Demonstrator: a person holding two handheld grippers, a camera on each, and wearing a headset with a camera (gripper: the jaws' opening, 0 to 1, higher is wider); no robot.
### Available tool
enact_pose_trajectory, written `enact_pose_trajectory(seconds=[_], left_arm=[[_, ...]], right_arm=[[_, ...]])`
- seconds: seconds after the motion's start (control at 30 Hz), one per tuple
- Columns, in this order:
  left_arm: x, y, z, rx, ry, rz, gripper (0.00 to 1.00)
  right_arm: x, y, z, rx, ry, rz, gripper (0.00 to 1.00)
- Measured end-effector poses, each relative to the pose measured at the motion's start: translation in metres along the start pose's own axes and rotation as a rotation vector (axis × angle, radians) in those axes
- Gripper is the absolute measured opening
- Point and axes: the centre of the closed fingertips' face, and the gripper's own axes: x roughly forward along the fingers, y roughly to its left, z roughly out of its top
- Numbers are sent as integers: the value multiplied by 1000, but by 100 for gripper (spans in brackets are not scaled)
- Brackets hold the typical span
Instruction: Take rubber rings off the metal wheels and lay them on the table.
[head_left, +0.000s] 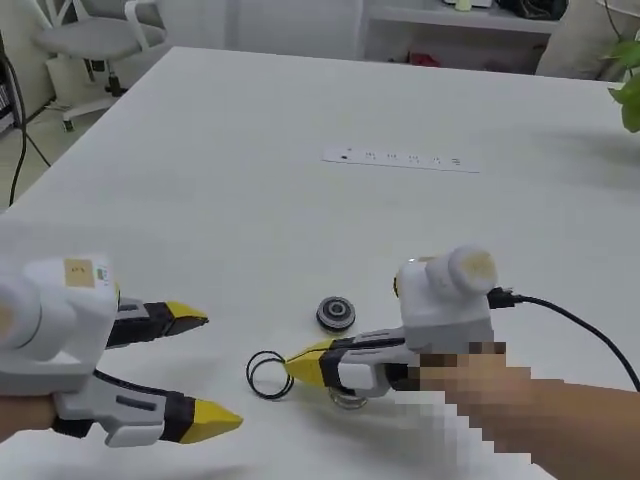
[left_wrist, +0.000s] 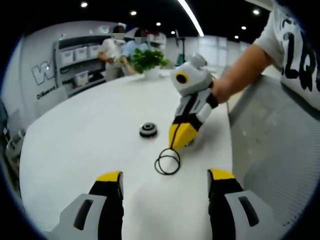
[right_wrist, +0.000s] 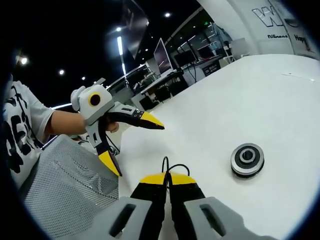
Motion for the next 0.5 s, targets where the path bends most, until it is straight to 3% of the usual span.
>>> enact_pose_trajectory(seconds=[0.13, 0.5], left_arm=[[0, 1, 1, 6, 0, 4, 69], [2, 0, 0, -1, 4, -5, 69]], right_arm=[[0, -4, -1, -29, 3, -31, 0], [-2, -7, -4, -61, 20, -51, 10]])
